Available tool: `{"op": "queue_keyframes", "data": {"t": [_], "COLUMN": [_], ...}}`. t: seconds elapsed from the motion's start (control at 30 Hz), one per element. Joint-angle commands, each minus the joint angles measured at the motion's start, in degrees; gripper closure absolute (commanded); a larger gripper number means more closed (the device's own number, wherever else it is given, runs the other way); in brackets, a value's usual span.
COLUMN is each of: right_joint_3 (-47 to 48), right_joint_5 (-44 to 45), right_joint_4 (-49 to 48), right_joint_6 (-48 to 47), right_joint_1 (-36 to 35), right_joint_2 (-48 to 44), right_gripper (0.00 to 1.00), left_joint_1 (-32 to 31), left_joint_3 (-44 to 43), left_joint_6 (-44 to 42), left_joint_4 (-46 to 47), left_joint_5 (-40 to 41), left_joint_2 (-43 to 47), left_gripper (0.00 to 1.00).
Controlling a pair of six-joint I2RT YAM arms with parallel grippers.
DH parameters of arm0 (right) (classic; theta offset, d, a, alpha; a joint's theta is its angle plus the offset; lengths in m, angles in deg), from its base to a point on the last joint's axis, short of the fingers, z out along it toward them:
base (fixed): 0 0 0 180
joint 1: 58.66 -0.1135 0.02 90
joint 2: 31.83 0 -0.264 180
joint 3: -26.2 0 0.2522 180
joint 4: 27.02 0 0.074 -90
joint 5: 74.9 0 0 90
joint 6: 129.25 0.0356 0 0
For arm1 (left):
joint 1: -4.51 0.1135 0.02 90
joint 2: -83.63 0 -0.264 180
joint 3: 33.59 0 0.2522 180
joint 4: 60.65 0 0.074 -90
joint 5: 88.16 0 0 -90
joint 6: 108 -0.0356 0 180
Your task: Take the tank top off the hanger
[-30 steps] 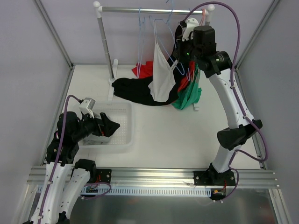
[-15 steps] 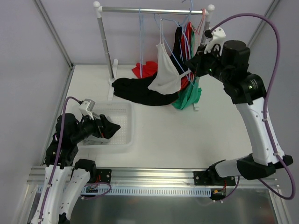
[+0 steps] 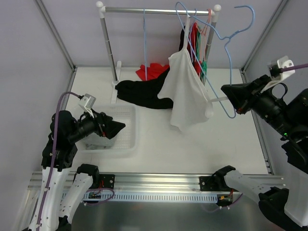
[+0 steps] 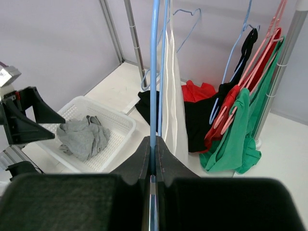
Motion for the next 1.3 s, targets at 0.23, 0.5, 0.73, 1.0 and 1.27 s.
{"op": "queue_keyframes", "data": {"t": [0.23, 0.5, 0.73, 1.0, 1.27], "right_joint_3": [-15.5, -28.4, -29.7, -29.8, -29.5], "right_joint_5": [-4.0, -3.7, -7.0, -6.2, -6.5], "right_joint_4": [3.6, 8.1, 14.1, 16.4, 16.0], "right_joint_6": [4.0, 8.0, 8.9, 8.3, 7.8], "right_joint_1": [0.0, 0.0, -0.1, 0.0, -0.1], "right_joint_2": [-14.9, -29.8, -33.9, -34.4, -33.9], "right_gripper": [1.0, 1.0, 1.0, 1.0, 1.0], "left_joint_1": [-19.3, -47.4, -51.0, -51.1, -51.0], "left_joint_3": [-21.7, -29.8, -35.1, -38.1, -39.4], "left_joint_6": [0.2, -9.9, -12.1, -13.1, -13.8], "left_joint_4": [7.3, 11.8, 18.9, 22.5, 23.7], "left_joint_5": [10.5, 38.2, 39.7, 38.0, 37.5], "left_joint_2": [-14.8, -30.4, -41.0, -46.3, -48.6], "left_gripper": [0.01, 0.01, 0.16, 0.45, 0.52]}}
